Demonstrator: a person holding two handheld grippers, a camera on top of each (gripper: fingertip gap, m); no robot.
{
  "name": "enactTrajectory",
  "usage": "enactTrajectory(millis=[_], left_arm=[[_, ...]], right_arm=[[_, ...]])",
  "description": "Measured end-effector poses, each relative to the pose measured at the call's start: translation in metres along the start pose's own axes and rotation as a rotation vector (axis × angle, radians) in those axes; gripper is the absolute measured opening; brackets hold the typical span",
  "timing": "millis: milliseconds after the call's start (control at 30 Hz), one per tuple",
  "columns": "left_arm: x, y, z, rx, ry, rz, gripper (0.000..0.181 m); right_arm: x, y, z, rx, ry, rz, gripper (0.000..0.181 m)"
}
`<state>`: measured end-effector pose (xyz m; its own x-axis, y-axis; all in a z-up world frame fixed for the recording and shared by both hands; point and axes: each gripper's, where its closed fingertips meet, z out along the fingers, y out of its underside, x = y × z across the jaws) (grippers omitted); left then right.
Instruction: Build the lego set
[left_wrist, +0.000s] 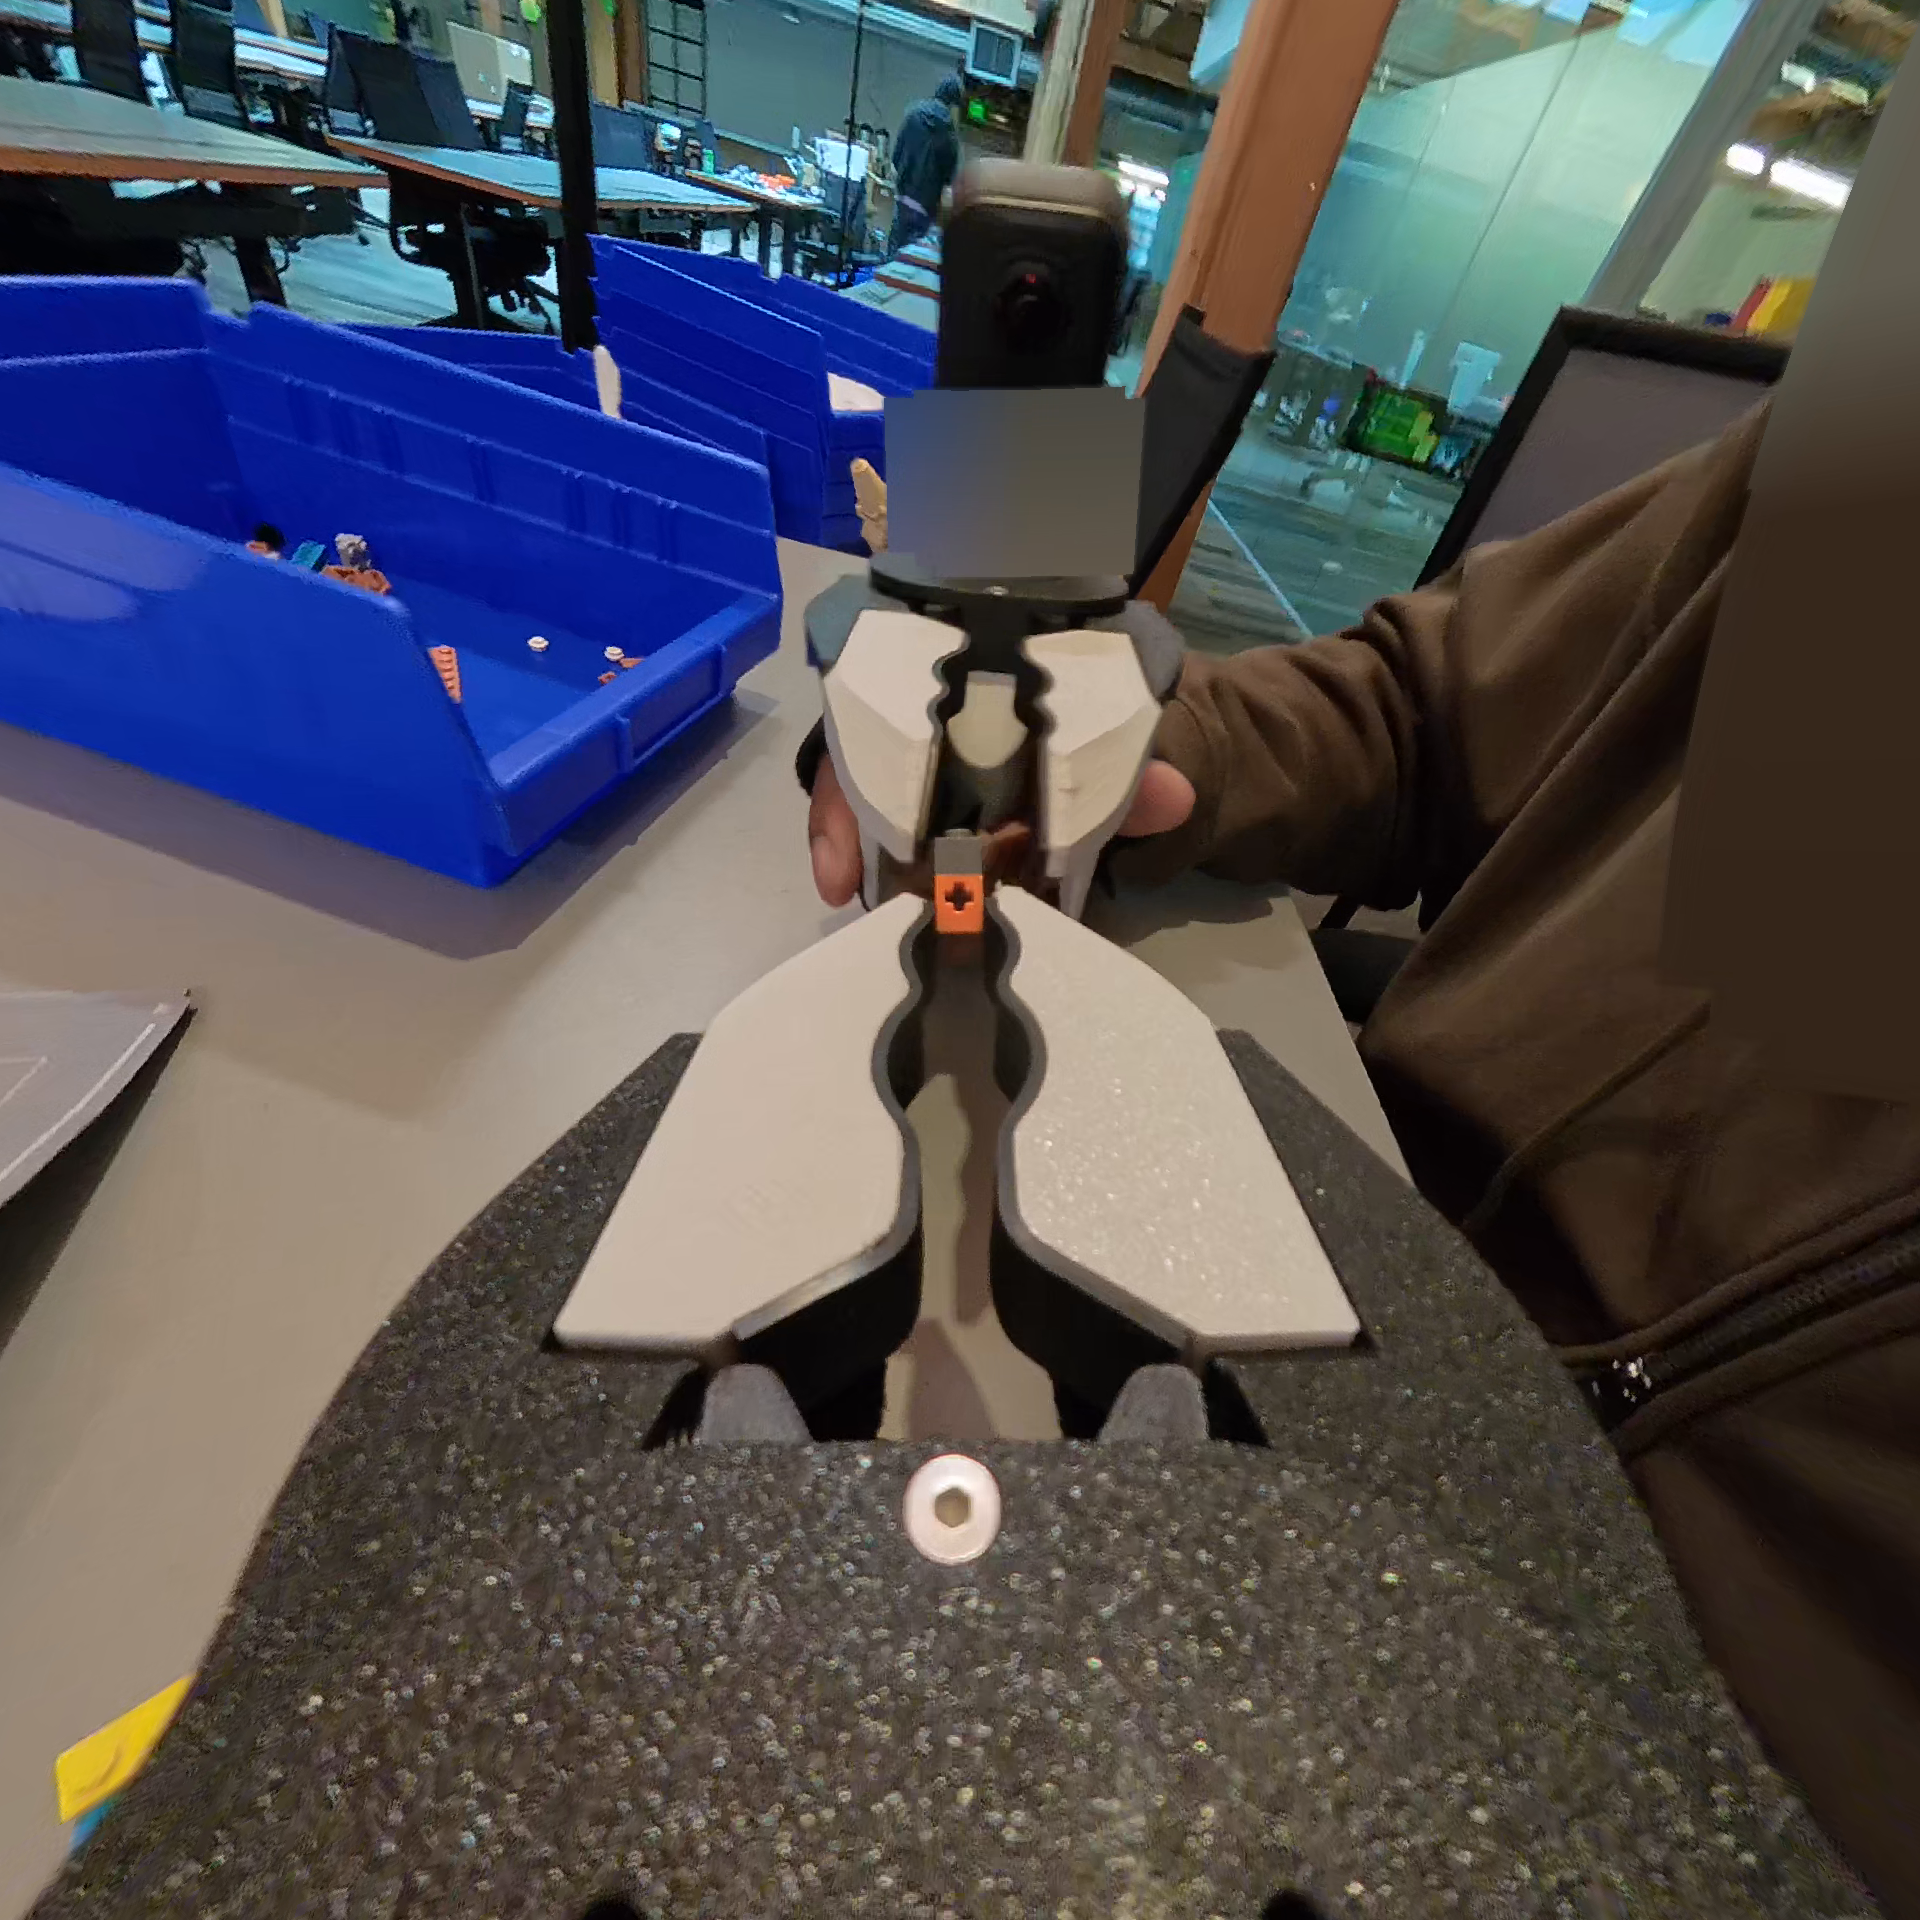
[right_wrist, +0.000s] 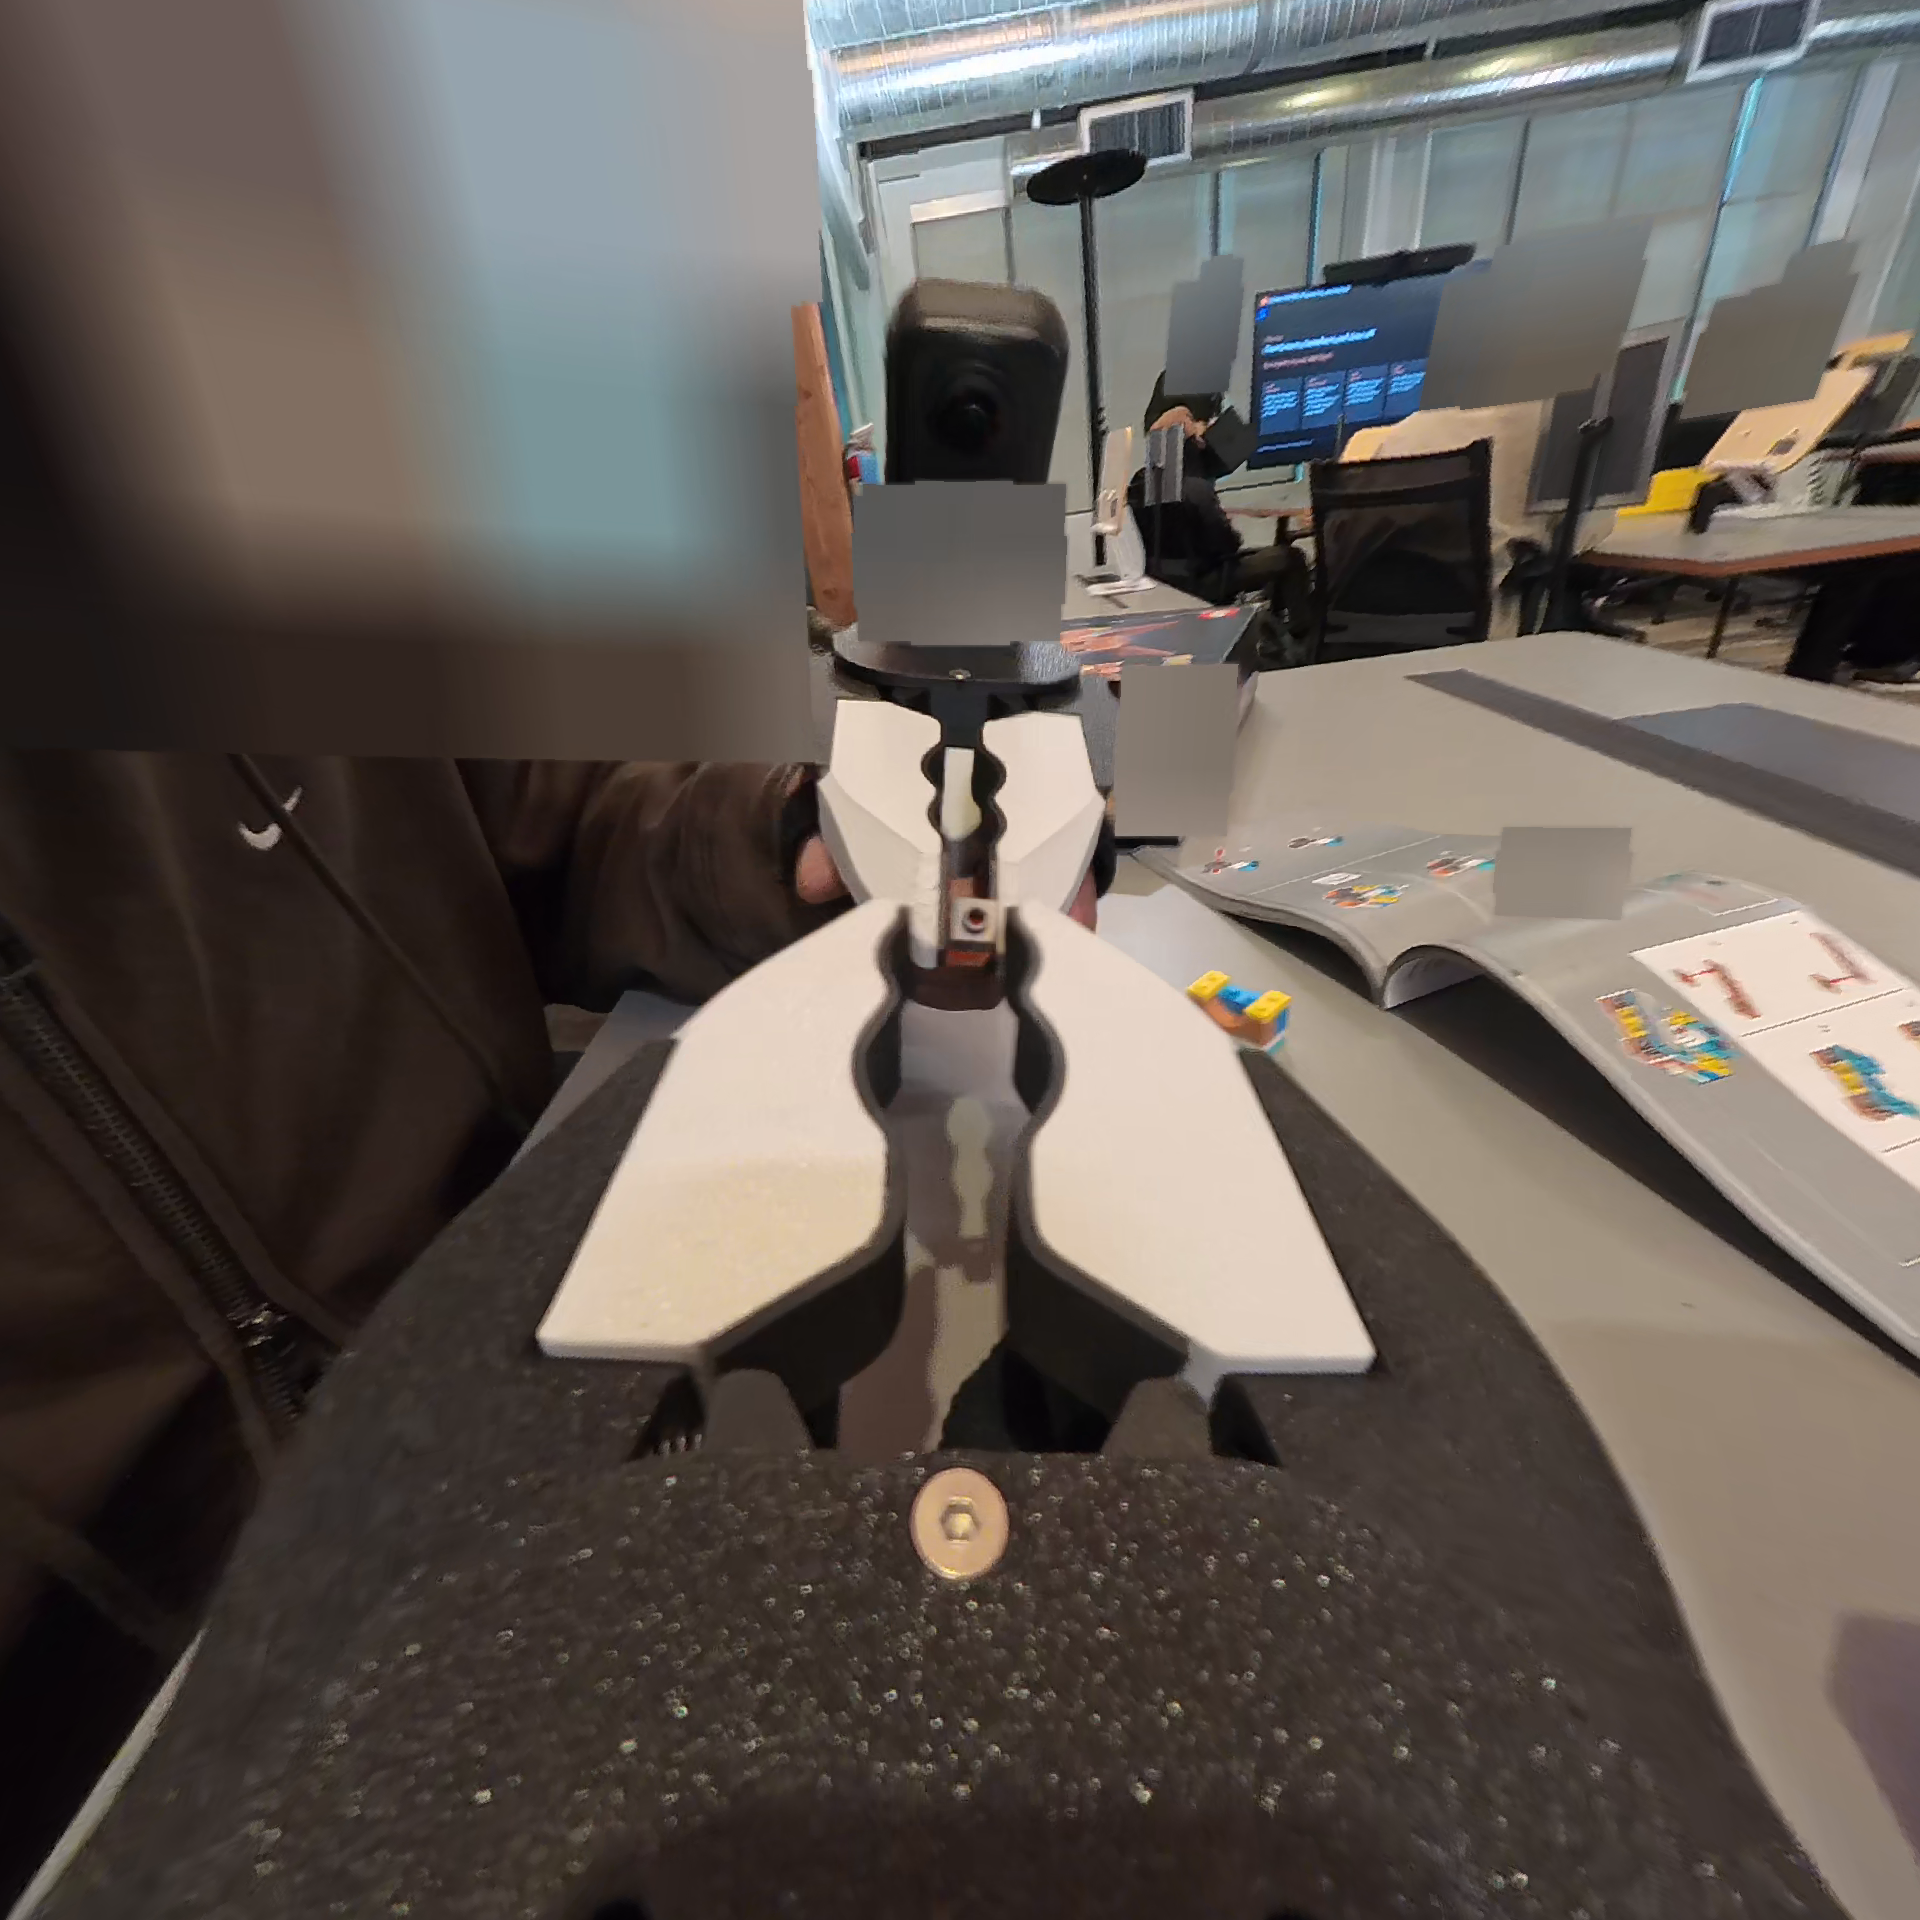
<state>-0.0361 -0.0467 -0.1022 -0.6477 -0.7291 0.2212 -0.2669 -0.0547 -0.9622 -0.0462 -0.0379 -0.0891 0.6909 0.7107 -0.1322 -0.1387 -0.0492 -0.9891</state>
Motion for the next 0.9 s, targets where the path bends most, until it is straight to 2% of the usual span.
enactTrajectory(millis=[167, 300, 367, 600, 900], left_arm=[[-0.011, -0.013, -0.009, 0.14, 0.061, -0.278, 0.008], [-0.021, -0.022, -0.015, 0.281, 0.152, -0.567, 0.008], [-0.025, -0.021, -0.015, 0.312, 0.165, -0.651, 0.008], [-0.019, -0.018, -0.004, 0.31, 0.195, -0.716, 0.008], [-0.018, -0.009, 0.005, 0.274, 0.197, -0.747, 0.008]], right_arm=[[0.011, -0.011, -0.008, 0.036, 0.145, -0.178, 0.026], [0.02, -0.008, -0.007, -0.055, 0.323, -0.461, 0.026], [0.023, -0.004, -0.004, -0.106, 0.38, -0.565, 0.028], [0.031, -0.001, -0.002, -0.166, 0.477, -0.674, 0.033], [0.03, 0.002, -0.004, -0.187, 0.478, -0.695, 0.018]])
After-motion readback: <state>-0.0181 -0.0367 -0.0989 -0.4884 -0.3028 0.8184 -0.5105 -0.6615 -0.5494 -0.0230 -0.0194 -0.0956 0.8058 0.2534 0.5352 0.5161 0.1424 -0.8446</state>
